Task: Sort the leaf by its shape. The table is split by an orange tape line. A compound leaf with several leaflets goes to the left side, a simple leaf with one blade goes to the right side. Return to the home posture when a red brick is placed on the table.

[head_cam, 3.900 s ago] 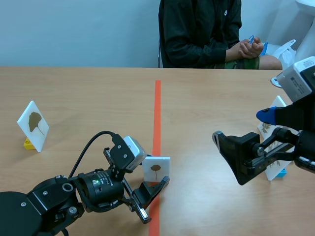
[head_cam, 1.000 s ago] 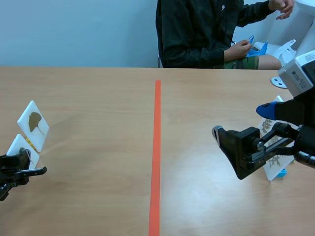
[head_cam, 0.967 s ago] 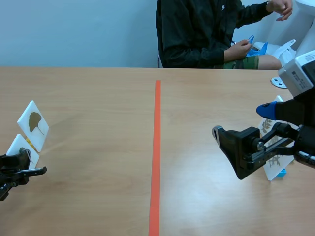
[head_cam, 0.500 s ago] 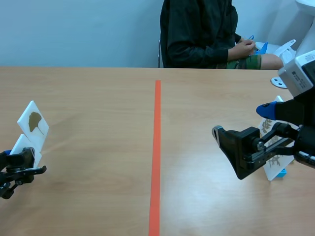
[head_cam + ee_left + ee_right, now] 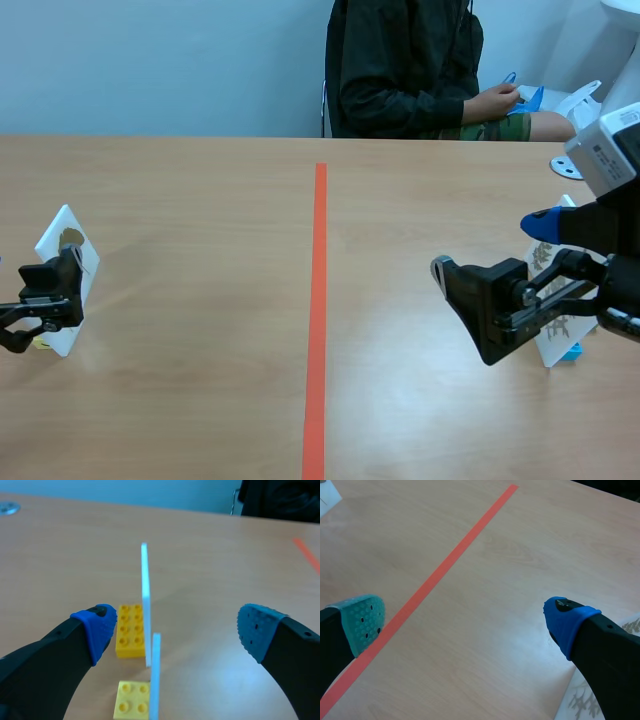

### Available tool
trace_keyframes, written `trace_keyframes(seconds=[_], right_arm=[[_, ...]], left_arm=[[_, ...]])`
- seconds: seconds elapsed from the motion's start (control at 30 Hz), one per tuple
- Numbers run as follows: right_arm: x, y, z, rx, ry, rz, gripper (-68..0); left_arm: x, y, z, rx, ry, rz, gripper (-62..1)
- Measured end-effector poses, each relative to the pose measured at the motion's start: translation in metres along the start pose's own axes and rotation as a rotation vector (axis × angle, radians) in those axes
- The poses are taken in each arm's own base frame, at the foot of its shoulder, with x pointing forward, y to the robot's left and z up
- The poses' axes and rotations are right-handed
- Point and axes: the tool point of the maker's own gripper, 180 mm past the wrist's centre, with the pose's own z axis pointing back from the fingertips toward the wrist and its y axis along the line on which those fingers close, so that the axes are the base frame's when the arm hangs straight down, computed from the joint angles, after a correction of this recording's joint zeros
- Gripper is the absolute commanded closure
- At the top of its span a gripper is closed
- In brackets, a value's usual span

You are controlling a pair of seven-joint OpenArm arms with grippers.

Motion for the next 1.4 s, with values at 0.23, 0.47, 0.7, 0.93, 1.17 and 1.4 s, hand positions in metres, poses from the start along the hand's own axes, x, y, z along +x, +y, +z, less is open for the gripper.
trace_keyframes(seconds=[0.23, 0.47, 0.7, 0.93, 1.17, 1.4], right_arm=[[0.0, 0.0, 0.0, 0.0, 0.0, 0.0, -67.9], [0.0, 0.0, 0.0, 0.0, 0.0, 0.0, -67.9], [0.0, 0.0, 0.0, 0.0, 0.0, 0.0, -67.9], [0.0, 0.0, 0.0, 0.0, 0.0, 0.0, -67.9], [0.0, 0.0, 0.0, 0.0, 0.0, 0.0, -67.9], [0.0, 0.0, 0.0, 0.0, 0.0, 0.0, -67.9]], left_arm=[[0.048, -0.045, 0.025, -0.169, -0.086, -0.02, -62.3], [0.083, -0.117, 0.065, -0.462, -0.058, -0.053, -62.3], [0.071, -0.147, 0.087, -0.625, 0.07, -0.096, -62.3], [0.055, -0.172, 0.1, -0.709, 0.115, -0.048, -62.3], [0.055, -0.19, 0.096, -0.735, 0.099, -0.075, -62.3], [0.041, -0.175, 0.078, -0.644, 0.147, -0.106, -62.3]])
